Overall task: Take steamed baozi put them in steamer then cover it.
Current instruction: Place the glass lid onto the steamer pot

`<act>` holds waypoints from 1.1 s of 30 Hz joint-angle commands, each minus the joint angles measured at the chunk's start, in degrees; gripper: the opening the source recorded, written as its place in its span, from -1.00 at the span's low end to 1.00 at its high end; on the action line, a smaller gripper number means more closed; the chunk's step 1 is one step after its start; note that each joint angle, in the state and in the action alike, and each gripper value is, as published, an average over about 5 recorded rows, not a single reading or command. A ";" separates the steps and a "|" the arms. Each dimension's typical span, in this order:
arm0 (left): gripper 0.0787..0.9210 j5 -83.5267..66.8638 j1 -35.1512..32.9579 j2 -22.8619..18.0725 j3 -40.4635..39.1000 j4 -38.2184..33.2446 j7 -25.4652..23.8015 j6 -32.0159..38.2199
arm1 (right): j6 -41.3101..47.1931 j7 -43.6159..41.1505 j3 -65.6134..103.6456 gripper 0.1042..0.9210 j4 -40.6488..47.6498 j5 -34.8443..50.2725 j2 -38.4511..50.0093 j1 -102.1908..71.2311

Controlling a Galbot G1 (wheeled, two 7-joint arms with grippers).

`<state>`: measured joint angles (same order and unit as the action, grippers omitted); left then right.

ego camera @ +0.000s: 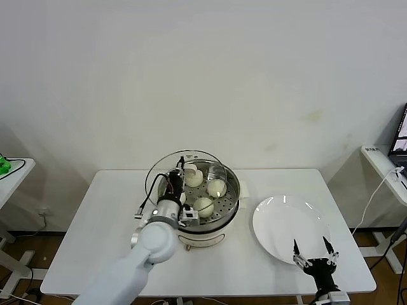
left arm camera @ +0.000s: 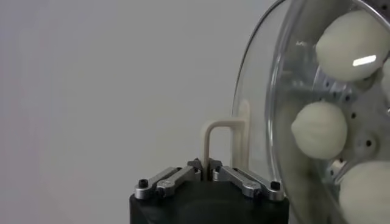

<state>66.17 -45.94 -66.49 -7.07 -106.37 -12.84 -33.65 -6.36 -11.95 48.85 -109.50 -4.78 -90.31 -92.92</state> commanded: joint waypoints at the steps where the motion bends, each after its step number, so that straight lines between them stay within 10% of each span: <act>1: -0.87 6.05 -0.16 -4.51 -1.65 0.65 -2.80 -0.79 | 0.03 -0.03 -0.13 0.76 0.20 -0.27 -0.17 0.15; 33: -0.87 9.19 -1.28 -7.99 -0.94 4.51 -3.66 0.38 | -0.23 -0.59 -1.12 0.76 0.38 -0.20 -0.15 0.01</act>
<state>74.75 -47.16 -74.01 -7.96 -102.25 -16.49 -33.38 -6.55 -12.50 47.78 -109.12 -5.03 -90.44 -92.88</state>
